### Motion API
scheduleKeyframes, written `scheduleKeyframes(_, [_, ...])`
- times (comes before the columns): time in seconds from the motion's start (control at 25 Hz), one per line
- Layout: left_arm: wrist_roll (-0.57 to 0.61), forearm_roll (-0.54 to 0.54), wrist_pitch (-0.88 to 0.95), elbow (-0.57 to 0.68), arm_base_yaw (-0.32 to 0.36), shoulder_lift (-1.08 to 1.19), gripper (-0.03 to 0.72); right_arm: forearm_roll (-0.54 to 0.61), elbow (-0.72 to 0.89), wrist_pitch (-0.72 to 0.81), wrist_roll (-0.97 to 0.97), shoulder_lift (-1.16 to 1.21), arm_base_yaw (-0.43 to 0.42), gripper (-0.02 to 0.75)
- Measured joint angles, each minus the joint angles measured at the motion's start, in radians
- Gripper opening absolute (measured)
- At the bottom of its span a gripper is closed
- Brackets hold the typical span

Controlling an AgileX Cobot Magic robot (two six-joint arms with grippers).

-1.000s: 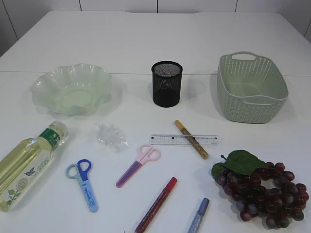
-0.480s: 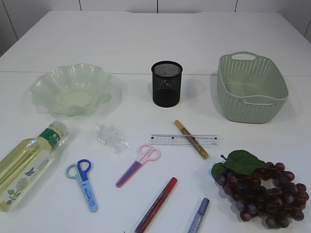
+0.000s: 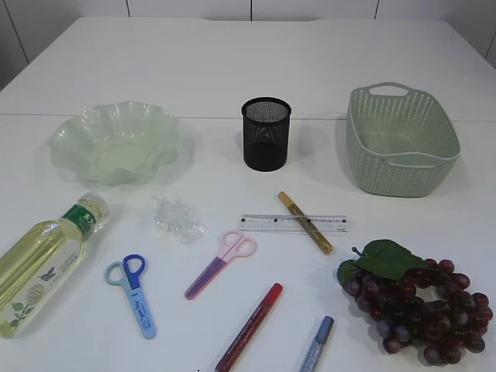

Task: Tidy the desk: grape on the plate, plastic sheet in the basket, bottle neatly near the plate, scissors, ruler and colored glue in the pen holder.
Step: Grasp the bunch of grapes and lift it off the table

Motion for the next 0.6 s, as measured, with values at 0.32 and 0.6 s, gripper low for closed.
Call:
scheduleKeyframes(0.32, [0.000, -0.022, -0.023, 0.000, 0.000, 0.000, 0.475, 0.004, -0.018, -0.114, 0.077, 0.000, 0.000, 0.583])
scheduleKeyframes(0.6, [0.000, -0.042, -0.108, -0.053, 0.000, 0.057, 0.475, 0.048, -0.024, -0.187, 0.102, 0.165, 0.000, 0.583])
